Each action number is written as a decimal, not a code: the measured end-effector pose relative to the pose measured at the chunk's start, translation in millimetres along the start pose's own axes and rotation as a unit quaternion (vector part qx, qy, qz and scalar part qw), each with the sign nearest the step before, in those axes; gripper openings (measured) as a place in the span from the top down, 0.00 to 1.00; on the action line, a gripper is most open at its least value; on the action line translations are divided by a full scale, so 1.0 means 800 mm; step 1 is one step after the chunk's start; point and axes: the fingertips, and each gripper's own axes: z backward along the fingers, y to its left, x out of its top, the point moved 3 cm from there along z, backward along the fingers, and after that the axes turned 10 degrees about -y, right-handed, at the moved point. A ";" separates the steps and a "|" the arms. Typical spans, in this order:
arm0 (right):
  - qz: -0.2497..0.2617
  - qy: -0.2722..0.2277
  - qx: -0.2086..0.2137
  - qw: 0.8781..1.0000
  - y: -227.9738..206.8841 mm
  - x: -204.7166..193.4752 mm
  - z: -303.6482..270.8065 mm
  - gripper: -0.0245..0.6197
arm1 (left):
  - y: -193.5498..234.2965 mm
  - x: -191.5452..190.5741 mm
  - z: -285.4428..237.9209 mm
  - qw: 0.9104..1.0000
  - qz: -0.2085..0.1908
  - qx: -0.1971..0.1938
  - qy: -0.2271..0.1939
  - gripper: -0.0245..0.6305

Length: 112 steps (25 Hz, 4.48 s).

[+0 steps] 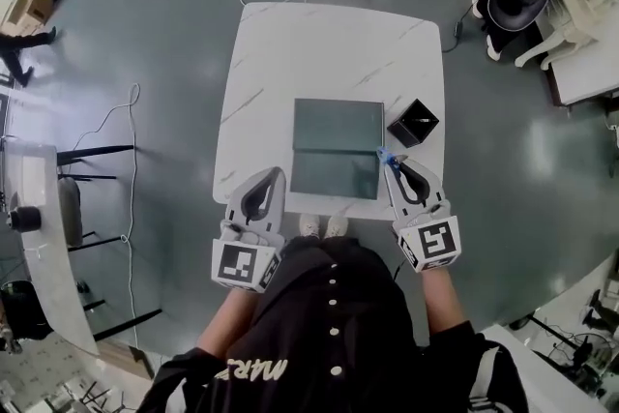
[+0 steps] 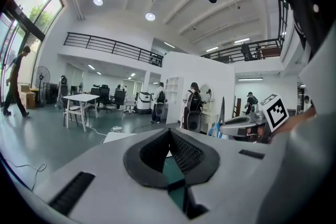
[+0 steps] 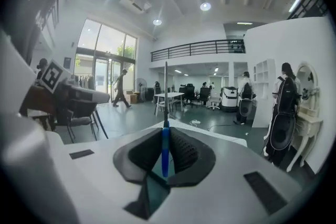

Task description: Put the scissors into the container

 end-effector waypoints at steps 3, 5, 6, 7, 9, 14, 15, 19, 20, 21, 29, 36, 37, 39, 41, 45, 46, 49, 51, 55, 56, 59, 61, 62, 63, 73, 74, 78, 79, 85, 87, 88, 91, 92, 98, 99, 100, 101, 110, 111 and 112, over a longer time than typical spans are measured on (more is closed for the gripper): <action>0.022 0.048 0.044 0.998 0.011 -0.034 -0.018 0.88 | -0.003 -0.015 0.008 1.000 0.002 0.004 0.018 0.92; 0.038 0.084 0.073 0.993 0.020 -0.061 -0.032 0.88 | -0.003 -0.026 0.014 0.999 0.006 0.006 0.031 0.92; 0.047 0.102 0.090 0.990 0.024 -0.076 -0.039 0.88 | -0.004 -0.032 0.017 0.999 0.008 0.007 0.036 0.92; 0.058 0.119 0.109 0.985 0.028 -0.090 -0.046 0.88 | -0.004 -0.038 0.019 0.999 0.009 0.008 0.040 0.92; 0.085 0.154 0.150 0.973 0.039 -0.121 -0.060 0.88 | -0.006 -0.051 0.022 0.999 0.013 0.009 0.045 0.92; 0.131 0.252 0.212 0.935 0.063 -0.194 -0.079 0.88 | -0.015 -0.081 0.033 0.997 0.038 0.012 0.066 0.92; 0.139 0.269 0.220 0.927 0.067 -0.206 -0.081 0.88 | -0.018 -0.084 0.036 0.996 0.047 0.015 0.068 0.92; 0.193 0.321 0.250 0.893 0.081 -0.245 -0.088 0.88 | -0.028 -0.103 0.052 0.994 0.064 0.018 0.087 0.92; 0.214 0.330 0.255 0.883 0.084 -0.254 -0.089 0.88 | -0.030 -0.109 0.057 0.993 0.067 0.020 0.095 0.92; 0.237 0.337 0.258 0.874 0.086 -0.261 -0.090 0.88 | -0.031 -0.114 0.061 0.992 0.071 0.021 0.101 0.92; 0.367 0.341 0.231 0.834 0.085 -0.301 -0.130 0.88 | -0.023 -0.148 0.060 0.988 0.090 0.029 0.119 0.92; 0.392 0.314 0.236 0.832 0.097 -0.311 -0.142 0.88 | -0.025 -0.177 0.066 0.983 0.106 0.037 0.145 0.92; 0.394 0.312 0.238 0.831 0.098 -0.313 -0.143 0.87 | -0.024 -0.181 0.066 0.982 0.108 0.037 0.149 0.92; 0.396 0.310 0.241 0.830 0.099 -0.318 -0.143 0.87 | -0.024 -0.190 0.068 0.981 0.111 0.038 0.155 0.92; 0.391 0.309 0.246 0.831 0.102 -0.321 -0.141 0.86 | -0.022 -0.198 0.072 0.979 0.115 0.042 0.160 0.92; 0.355 0.303 0.255 0.847 0.103 -0.322 -0.138 0.83 | -0.022 -0.207 0.076 0.977 0.119 0.045 0.169 0.92; 0.342 0.304 0.258 0.851 0.103 -0.324 -0.137 0.81 | -0.022 -0.210 0.077 0.977 0.120 0.045 0.171 0.92; 0.301 0.308 0.265 0.863 0.106 -0.328 -0.136 0.75 | -0.023 -0.217 0.079 0.976 0.122 0.044 0.176 0.92; 0.276 0.315 0.270 0.867 0.109 -0.331 -0.134 0.72 | -0.023 -0.218 0.078 0.975 0.123 0.043 0.177 0.92; 0.231 0.321 0.277 0.876 0.114 -0.327 -0.132 0.70 | -0.025 -0.212 0.075 0.976 0.120 0.039 0.176 0.92; 0.225 0.317 0.273 0.880 0.114 -0.325 -0.131 0.71 | -0.027 -0.211 0.075 0.977 0.119 0.037 0.175 0.92; 0.228 0.307 0.257 0.888 0.109 -0.315 -0.130 0.78 | -0.030 -0.206 0.072 0.979 0.111 0.030 0.170 0.92; 0.227 0.298 0.248 0.893 0.106 -0.304 -0.130 0.82 | -0.030 -0.199 0.070 0.981 0.104 0.025 0.163 0.92; 0.223 0.293 0.245 0.897 0.104 -0.296 -0.129 0.83 | -0.031 -0.194 0.068 0.982 0.101 0.023 0.159 0.92; 0.217 0.285 0.241 0.902 0.102 -0.286 -0.128 0.85 | -0.031 -0.188 0.066 0.983 0.097 0.022 0.154 0.92; 0.169 0.187 0.152 0.956 0.072 -0.152 -0.098 0.94 | -0.033 -0.099 0.042 0.995 0.059 -0.005 0.075 0.92; 0.165 0.177 0.142 0.960 0.069 -0.138 -0.092 0.94 | -0.035 -0.088 0.039 0.996 0.054 -0.010 0.064 0.92; 0.132 0.132 0.100 0.977 0.062 -0.076 -0.067 0.94 | -0.039 -0.053 0.037 0.998 0.025 -0.028 0.040 0.92; 0.122 0.120 0.091 0.981 0.059 -0.061 -0.061 0.94 | -0.038 -0.046 0.037 0.999 0.016 -0.032 0.037 0.92; 0.071 0.044 0.024 0.996 0.038 0.018 -0.030 0.94 | -0.032 0.001 0.025 0.999 -0.013 -0.050 -0.011 0.92; 0.042 0.011 0.003 0.999 0.028 0.038 -0.018 0.94 | -0.030 0.014 0.020 0.998 -0.019 -0.052 -0.024 0.92; 0.028 -0.005 -0.007 1.000 0.023 0.047 -0.011 0.94 | -0.028 0.019 0.019 0.998 -0.022 -0.053 -0.029 0.92; 0.006 -0.039 -0.035 0.999 0.008 0.068 0.008 0.94 | -0.024 0.032 0.014 0.997 -0.029 -0.053 -0.042 0.92; 0.007 -0.048 -0.043 0.998 0.004 0.074 0.013 0.94 | -0.024 0.036 0.013 0.997 -0.031 -0.054 -0.046 0.92; 0.005 -0.100 -0.090 0.991 -0.017 0.095 0.046 0.94 | -0.019 0.050 0.004 0.996 -0.042 -0.055 -0.063 0.92; 0.001 -0.107 -0.101 0.989 -0.020 0.096 0.054 0.94 | -0.018 0.052 0.005 0.996 -0.043 -0.053 -0.065 0.92; -0.003 -0.115 -0.112 0.987 -0.024 0.097 0.063 0.94 | -0.017 0.054 0.007 0.996 -0.044 -0.050 -0.067 0.92; -0.006 -0.125 -0.124 0.984 -0.028 0.097 0.073 0.94 | -0.017 0.055 0.009 0.995 -0.044 -0.047 -0.070 0.92; 0.003 -0.187 -0.222 0.957 -0.052 0.095 0.132 0.94 | 0.002 0.054 0.020 0.996 -0.057 -0.024 -0.070 0.92; 0.001 -0.186 -0.224 0.957 -0.053 0.093 0.133 0.94 | 0.004 0.054 0.021 0.996 -0.058 -0.022 -0.070 0.92; 0.000 -0.185 -0.224 0.957 -0.053 0.091 0.135 0.94 | 0.004 0.054 0.021 0.996 -0.058 -0.021 -0.070 0.92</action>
